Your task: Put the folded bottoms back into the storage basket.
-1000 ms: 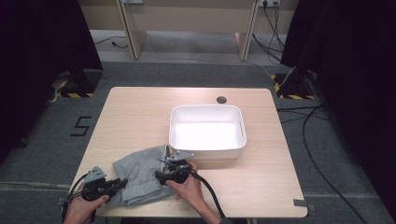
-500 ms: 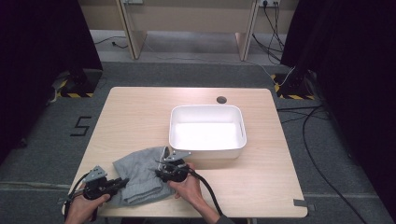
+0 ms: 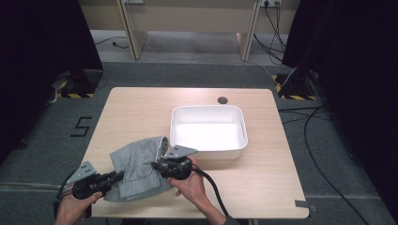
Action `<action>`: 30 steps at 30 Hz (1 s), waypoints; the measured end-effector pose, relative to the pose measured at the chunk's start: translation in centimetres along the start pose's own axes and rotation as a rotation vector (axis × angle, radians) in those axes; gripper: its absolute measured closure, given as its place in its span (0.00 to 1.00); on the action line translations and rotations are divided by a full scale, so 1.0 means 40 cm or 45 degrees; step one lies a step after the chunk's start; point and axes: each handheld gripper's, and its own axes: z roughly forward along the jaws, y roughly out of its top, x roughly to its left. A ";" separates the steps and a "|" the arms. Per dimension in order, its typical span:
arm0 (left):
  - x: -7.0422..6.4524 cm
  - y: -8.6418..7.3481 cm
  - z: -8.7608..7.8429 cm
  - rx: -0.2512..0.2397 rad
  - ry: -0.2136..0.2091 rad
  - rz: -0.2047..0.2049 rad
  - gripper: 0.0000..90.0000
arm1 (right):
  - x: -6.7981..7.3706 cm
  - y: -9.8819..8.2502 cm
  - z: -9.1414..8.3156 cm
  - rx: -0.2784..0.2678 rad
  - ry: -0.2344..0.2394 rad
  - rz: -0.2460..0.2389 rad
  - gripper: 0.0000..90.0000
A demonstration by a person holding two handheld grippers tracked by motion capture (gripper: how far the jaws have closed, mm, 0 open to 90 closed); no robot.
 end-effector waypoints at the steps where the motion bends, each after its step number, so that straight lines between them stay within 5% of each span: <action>1: -0.002 0.011 -0.004 -0.013 -0.002 0.008 0.89 | 0.000 0.013 -0.012 -0.019 -0.003 -0.008 0.82; 8: -0.018 0.106 -0.008 -0.054 -0.051 0.061 0.89 | -0.015 0.084 -0.078 -0.074 -0.013 -0.019 0.82; 17: -0.041 0.195 0.048 -0.060 -0.095 0.131 0.89 | -0.066 0.138 -0.148 -0.087 -0.063 -0.019 0.82; 30: -0.096 0.326 0.206 -0.060 -0.183 0.168 0.89 | -0.205 0.167 -0.273 -0.112 -0.160 0.039 0.82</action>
